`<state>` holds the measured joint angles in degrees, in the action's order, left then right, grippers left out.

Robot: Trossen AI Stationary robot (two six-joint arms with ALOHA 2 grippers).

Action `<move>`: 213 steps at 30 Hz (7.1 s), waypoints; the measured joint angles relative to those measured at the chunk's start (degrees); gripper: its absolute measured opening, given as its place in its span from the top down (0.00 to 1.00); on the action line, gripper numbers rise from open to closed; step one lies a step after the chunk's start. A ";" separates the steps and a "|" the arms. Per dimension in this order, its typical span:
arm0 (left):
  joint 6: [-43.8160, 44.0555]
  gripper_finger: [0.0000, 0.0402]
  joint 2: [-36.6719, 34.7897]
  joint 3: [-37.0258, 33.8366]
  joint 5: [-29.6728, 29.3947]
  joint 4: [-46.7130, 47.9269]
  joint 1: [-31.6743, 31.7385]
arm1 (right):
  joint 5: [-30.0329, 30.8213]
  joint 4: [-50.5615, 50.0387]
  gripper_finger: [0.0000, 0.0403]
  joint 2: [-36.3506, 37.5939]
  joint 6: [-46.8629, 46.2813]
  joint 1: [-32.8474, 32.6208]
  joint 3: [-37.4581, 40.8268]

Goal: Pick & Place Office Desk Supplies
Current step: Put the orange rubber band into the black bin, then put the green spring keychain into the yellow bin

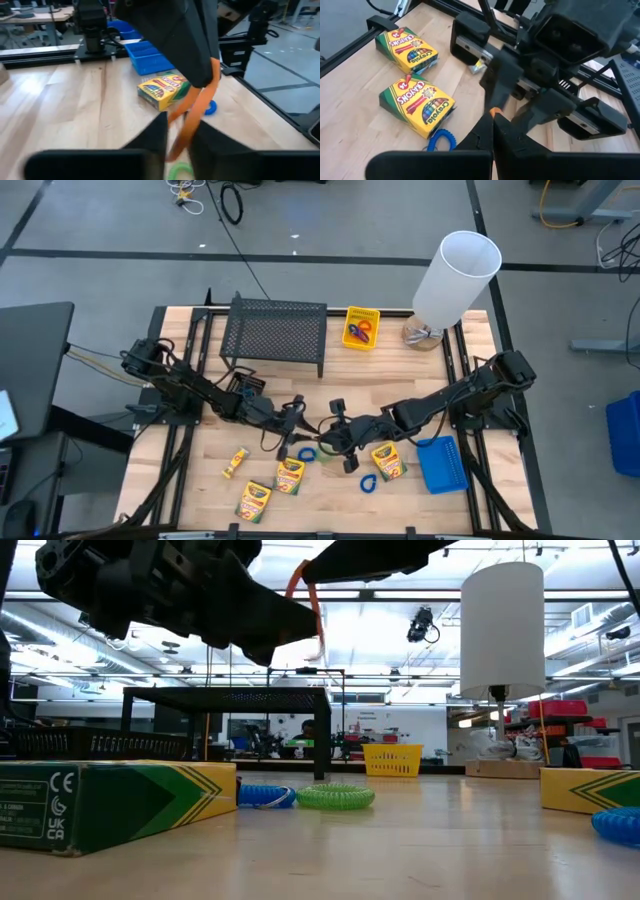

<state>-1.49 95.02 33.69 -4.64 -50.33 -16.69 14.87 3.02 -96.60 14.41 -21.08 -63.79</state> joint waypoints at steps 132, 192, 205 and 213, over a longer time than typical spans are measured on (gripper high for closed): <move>-17.88 0.42 -12.01 -0.74 -26.16 7.95 -6.60 | -18.91 -9.32 0.47 -12.90 -16.08 7.96 0.05; -11.79 0.42 -20.87 -23.80 -38.33 -12.36 -15.21 | 8.06 5.27 0.97 3.56 1.67 4.65 0.09; -11.81 0.42 -20.87 -23.80 -38.14 -12.47 -15.14 | -12.89 23.58 0.98 10.56 2.98 25.75 10.06; -11.81 0.42 -20.87 -23.80 -38.14 -12.40 -15.14 | -8.19 23.14 0.98 11.30 0.42 40.06 17.88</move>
<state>-13.30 74.15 9.89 -42.78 -62.73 -31.83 6.68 26.17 -85.30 14.83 18.97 -45.91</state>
